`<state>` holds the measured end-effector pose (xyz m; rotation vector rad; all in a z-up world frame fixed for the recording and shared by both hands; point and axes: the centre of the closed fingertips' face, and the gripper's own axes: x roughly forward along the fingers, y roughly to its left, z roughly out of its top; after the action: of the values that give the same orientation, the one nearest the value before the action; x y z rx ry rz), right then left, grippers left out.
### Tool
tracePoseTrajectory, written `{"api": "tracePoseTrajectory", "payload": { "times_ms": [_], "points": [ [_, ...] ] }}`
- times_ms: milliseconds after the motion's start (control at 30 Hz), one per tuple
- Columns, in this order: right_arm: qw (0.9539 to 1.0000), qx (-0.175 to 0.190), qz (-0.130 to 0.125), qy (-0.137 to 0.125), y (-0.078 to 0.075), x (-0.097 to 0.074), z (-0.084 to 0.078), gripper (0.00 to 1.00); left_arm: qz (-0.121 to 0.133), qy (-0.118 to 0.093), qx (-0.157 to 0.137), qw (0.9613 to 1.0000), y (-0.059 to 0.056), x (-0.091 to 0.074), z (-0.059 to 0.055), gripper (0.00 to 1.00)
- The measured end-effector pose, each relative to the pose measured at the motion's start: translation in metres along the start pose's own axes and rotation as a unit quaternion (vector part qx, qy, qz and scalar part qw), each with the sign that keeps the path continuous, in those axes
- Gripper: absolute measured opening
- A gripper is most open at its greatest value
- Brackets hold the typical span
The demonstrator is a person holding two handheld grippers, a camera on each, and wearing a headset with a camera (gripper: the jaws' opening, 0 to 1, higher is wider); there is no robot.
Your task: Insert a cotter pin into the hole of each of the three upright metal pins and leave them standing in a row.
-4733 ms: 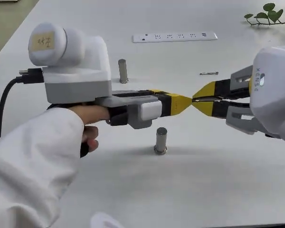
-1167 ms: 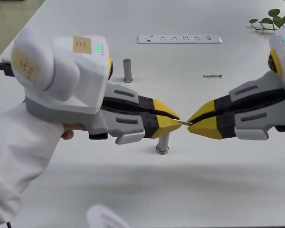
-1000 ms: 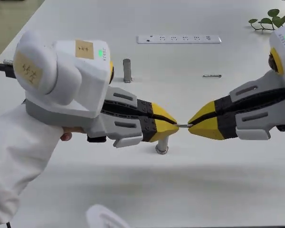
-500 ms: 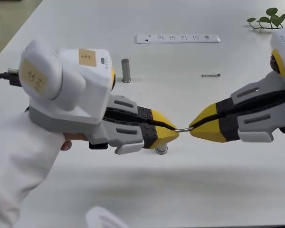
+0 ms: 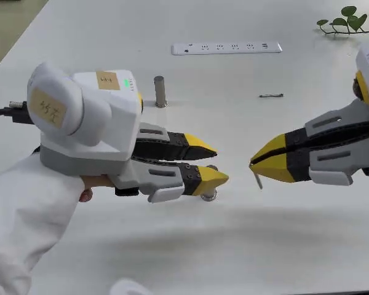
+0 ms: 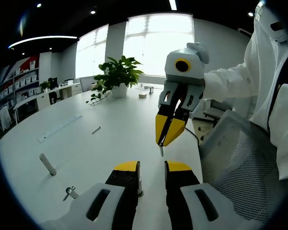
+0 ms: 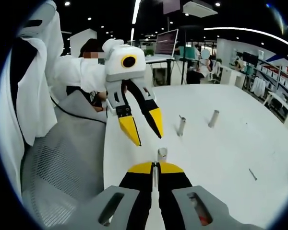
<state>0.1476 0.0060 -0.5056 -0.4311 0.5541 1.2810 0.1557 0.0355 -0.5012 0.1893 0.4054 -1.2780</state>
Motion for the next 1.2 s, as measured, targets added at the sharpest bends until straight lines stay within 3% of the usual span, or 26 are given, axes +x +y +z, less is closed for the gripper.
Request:
{"api": "tracePoseTrajectory", "payload": {
  "times_ms": [167, 533, 867, 1033, 1200],
  "points": [
    [0.9997, 0.023, -0.01, 0.0, -0.002, 0.0, -0.008, 0.0, -0.001, 0.01, -0.001, 1.0, 0.0, 0.002, -0.005, 0.19],
    [0.9991, 0.033, -0.012, -0.025, 0.004, -0.004, 0.006, 0.0, -0.006, 0.012, -0.008, 0.9999, -0.005, 0.009, -0.009, 0.19],
    [0.9956, 0.039, 0.0, -0.085, 0.007, -0.013, 0.039, 0.0, -0.041, -0.031, -0.032, 0.9982, -0.022, 0.032, 0.009, 0.21],
    [0.9951, 0.039, -0.001, -0.091, 0.007, -0.016, 0.044, 0.0, -0.048, -0.046, -0.036, 0.9972, -0.023, 0.037, 0.017, 0.17],
    [0.9943, 0.044, 0.0, -0.096, 0.006, -0.02, 0.044, 0.0, -0.046, -0.049, -0.039, 0.997, -0.019, 0.033, 0.017, 0.08]
  ]
}}
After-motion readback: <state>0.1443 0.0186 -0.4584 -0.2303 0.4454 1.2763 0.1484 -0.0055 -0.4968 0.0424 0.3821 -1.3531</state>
